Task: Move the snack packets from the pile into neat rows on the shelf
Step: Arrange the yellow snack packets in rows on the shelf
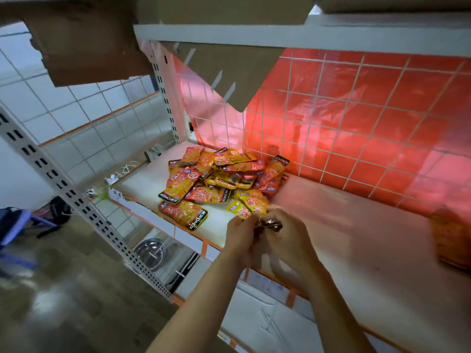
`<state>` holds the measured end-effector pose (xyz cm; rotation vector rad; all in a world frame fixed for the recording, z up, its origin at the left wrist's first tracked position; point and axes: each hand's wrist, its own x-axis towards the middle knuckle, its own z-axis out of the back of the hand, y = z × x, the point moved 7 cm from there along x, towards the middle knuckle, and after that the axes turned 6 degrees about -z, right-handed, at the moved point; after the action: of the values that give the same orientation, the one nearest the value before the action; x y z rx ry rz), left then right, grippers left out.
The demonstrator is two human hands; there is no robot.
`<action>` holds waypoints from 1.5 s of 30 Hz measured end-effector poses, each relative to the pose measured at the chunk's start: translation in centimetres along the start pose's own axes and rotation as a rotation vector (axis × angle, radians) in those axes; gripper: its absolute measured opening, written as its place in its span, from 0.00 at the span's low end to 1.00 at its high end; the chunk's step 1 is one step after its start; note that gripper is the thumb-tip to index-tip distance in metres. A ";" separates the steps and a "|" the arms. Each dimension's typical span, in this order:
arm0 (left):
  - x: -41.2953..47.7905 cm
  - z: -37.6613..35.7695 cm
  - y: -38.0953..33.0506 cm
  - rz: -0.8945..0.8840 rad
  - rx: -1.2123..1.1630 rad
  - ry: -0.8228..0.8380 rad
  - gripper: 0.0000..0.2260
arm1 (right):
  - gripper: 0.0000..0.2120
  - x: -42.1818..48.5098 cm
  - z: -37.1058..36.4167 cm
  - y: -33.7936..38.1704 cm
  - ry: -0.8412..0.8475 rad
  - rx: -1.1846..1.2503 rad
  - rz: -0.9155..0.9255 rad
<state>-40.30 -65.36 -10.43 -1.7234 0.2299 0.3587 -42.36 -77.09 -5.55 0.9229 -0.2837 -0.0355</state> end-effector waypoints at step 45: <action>-9.0 -32.6 6.2 -0.474 0.769 0.599 0.21 | 0.18 -15.8 33.3 -18.1 -0.880 0.073 -0.715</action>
<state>-47.29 -98.94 -7.87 -1.0239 0.3262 -0.5522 -64.52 -111.67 -4.44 1.0010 -0.7541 -1.1153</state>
